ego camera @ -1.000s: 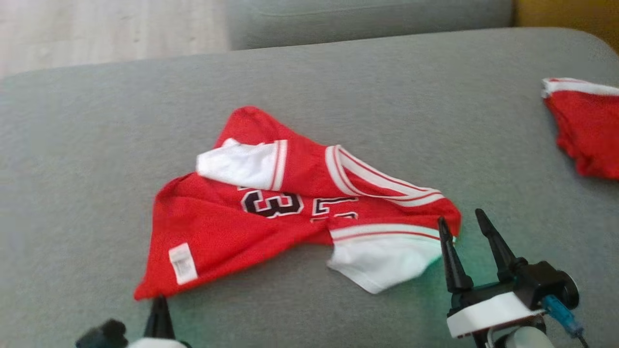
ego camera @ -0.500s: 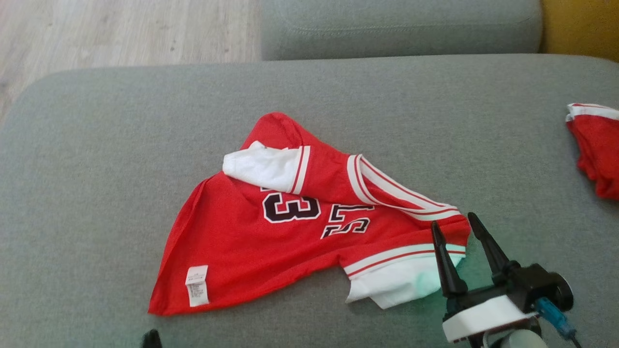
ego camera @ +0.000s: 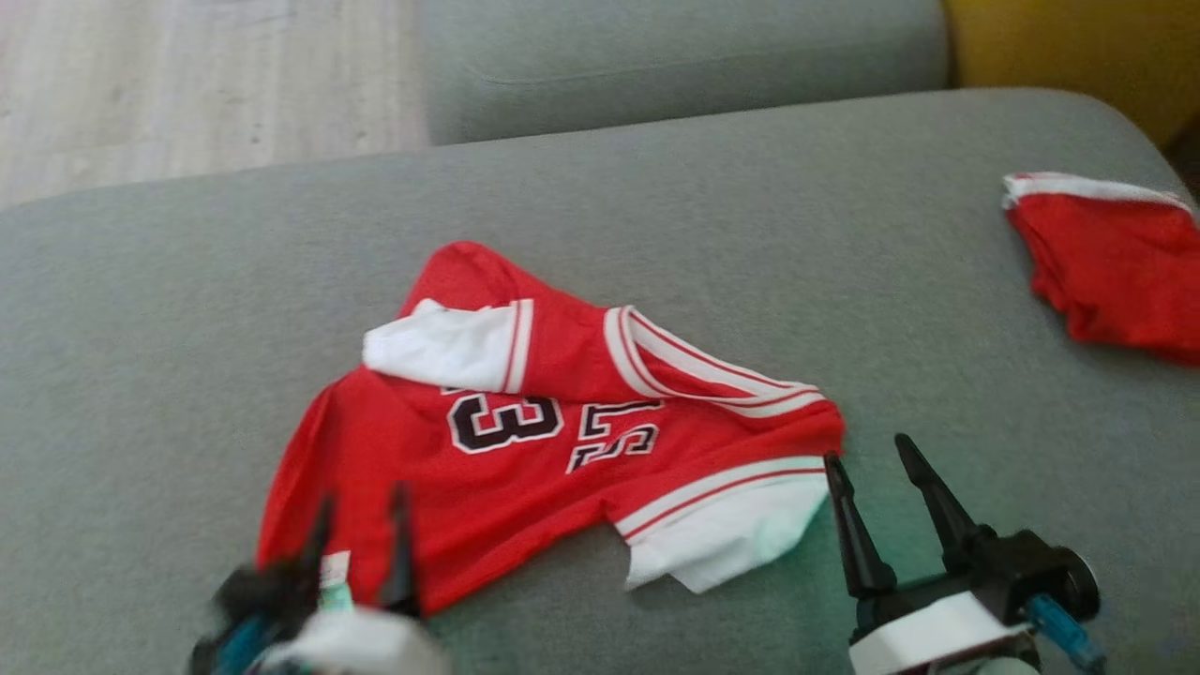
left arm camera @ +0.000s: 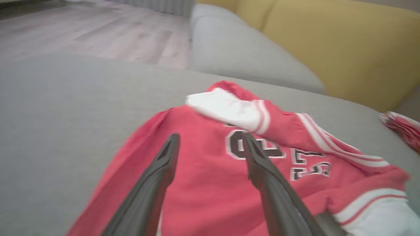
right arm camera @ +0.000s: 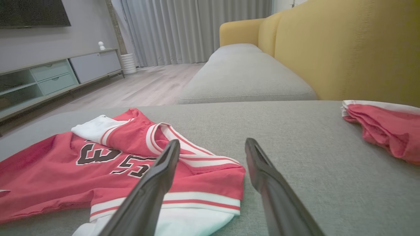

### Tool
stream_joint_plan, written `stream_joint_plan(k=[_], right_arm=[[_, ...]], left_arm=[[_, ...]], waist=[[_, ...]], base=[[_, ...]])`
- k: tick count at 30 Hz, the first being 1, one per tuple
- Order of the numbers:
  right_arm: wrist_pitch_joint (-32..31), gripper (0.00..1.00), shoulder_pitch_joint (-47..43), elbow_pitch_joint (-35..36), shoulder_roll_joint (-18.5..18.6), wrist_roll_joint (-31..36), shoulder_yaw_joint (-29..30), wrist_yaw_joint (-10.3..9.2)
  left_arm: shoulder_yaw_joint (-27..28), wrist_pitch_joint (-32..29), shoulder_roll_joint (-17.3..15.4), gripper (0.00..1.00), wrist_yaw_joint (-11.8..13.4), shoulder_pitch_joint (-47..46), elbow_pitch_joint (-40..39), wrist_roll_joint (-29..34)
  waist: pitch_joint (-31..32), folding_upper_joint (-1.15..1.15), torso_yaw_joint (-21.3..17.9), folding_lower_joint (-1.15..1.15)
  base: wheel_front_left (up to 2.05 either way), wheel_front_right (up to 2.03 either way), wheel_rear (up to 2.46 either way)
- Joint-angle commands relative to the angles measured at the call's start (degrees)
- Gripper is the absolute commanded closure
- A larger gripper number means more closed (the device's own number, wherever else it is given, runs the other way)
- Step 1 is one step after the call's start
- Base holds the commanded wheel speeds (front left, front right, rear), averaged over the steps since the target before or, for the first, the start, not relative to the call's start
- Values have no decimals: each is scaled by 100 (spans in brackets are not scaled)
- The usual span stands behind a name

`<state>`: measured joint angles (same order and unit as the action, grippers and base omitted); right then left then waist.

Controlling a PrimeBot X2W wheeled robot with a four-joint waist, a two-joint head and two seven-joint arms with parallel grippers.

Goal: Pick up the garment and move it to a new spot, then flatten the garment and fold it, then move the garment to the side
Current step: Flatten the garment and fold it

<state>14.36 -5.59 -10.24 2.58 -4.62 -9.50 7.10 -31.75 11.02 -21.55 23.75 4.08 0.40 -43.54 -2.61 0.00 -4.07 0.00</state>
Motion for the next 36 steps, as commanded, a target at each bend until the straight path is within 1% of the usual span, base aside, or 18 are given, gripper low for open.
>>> stream_joint_plan(k=[1,5,7,9,13,15,21,22,23,25,27,32,36], right_arm=[[63,0,299,195,30,-41,-194,39],[63,0,439,225,30,-102,-286,39],[63,0,506,225,30,-130,-340,39],[63,0,570,228,30,-163,-375,39],[63,0,651,247,30,-232,-384,39],[63,0,672,245,30,-251,-370,39],[63,0,713,240,30,-311,-400,39],[63,0,724,242,30,-320,-413,39],[63,0,735,245,30,-328,-424,39],[63,0,751,248,30,-343,-432,39],[63,0,762,252,30,-352,-416,39],[63,0,773,255,30,-342,-394,39],[63,0,812,246,30,-336,-399,39]], left_arm=[[-33,-128,9,0,-134,-695,1,167],[-741,-643,335,0,-628,-1756,754,529],[-943,-827,498,0,-810,-2220,1248,648],[-1071,-938,620,0,-939,-2629,1742,765],[-1285,-1176,733,0,-1153,-3273,2571,970],[-1379,-1298,738,0,-1274,-3521,2909,1045],[-1672,-1730,767,0,-1654,-3962,3797,1155],[-1727,-1809,770,11,-1704,-4006,3942,1177],[-1796,-1901,780,100,-1784,-4041,4074,1194],[-1913,-2043,810,100,-1961,-4101,4271,1206],[-1931,-1969,842,100,-2005,-4185,4372,1225],[-1808,-1553,900,100,-1891,-4416,4629,1241],[-1594,-986,871,100,-1651,-4650,4790,1255]], waist=[[-113,0,-243,0],[-309,0,-592,0],[-411,0,-778,0],[-505,0,-961,0],[-658,0,-1254,0],[-706,0,-1362,0],[-788,0,-1585,0],[-803,0,-1612,0],[-819,0,-1634,0],[-845,0,-1668,0],[-879,0,-1685,0],[-944,0,-1704,0],[-982,0,-1743,0]], base=[[0,0,0],[0,0,0],[0,0,0],[0,0,0],[0,0,0],[0,0,0],[0,0,0],[0,0,0],[0,0,0],[0,0,0],[0,0,0],[0,0,0],[0,0,0]])
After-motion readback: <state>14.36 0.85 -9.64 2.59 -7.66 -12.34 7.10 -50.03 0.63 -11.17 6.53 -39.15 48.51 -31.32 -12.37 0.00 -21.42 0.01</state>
